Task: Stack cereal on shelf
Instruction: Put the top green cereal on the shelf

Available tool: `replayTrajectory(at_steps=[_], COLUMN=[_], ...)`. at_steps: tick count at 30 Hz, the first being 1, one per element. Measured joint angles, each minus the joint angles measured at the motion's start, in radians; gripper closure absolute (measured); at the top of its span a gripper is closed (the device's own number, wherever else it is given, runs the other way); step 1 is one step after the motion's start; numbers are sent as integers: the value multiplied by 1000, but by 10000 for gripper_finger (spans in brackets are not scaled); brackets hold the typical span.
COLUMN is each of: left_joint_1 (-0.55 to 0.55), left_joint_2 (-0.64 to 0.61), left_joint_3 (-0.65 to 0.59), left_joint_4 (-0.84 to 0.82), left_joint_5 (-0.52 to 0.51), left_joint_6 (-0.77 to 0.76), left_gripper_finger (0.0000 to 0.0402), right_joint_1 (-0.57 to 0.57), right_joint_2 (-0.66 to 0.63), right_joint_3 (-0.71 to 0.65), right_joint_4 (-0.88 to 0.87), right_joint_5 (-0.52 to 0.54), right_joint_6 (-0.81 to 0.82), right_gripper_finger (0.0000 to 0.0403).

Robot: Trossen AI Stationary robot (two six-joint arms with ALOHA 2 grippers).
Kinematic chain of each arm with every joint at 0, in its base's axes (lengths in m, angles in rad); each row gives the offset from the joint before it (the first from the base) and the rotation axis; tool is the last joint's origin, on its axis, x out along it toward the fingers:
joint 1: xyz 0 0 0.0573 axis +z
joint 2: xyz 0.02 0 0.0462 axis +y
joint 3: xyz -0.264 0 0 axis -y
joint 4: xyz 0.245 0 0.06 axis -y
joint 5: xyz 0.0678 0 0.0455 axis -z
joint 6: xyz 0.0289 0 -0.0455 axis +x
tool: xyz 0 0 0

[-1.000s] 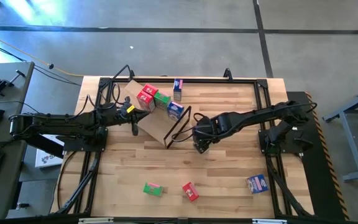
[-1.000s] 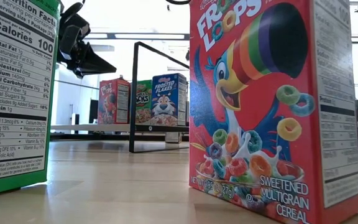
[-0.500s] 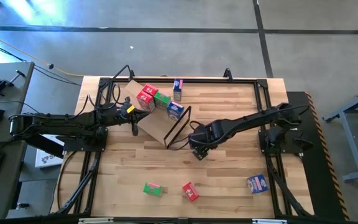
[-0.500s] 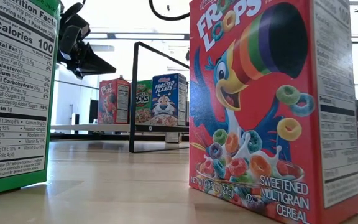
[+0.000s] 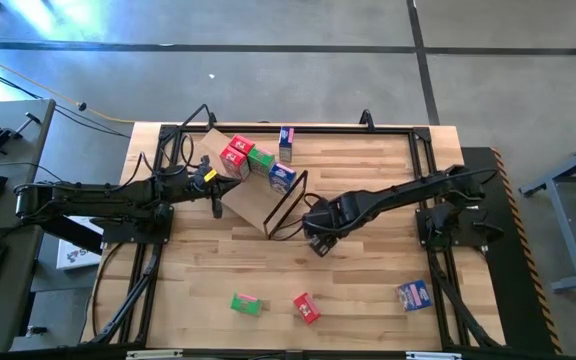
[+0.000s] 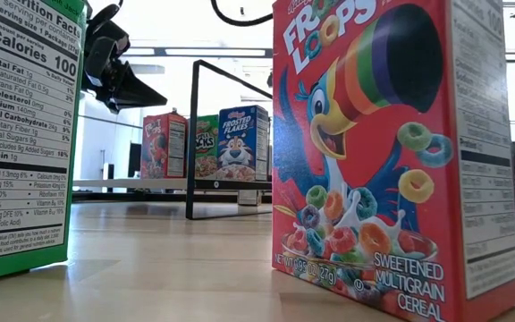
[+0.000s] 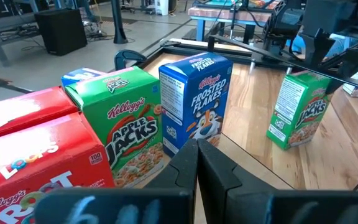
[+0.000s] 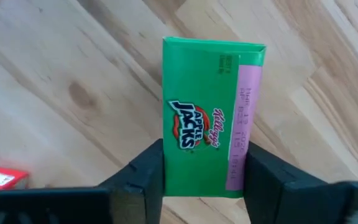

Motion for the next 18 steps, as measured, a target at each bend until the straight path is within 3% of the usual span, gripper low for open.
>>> replayTrajectory(at_steps=[12,18], left_joint_1=[0,0], left_joint_2=[0,0], left_joint_3=[0,0], left_joint_4=[4,0], left_joint_5=[0,0], left_joint_6=[0,0], left_gripper_finger=[401,401], right_joint_1=[13,40], right_joint_2=[-1,86], right_joint_3=[236,382], right_joint_4=[-12,-30], right_joint_5=[-28,-17], right_joint_6=[-151,-237], right_gripper_finger=[242,242])
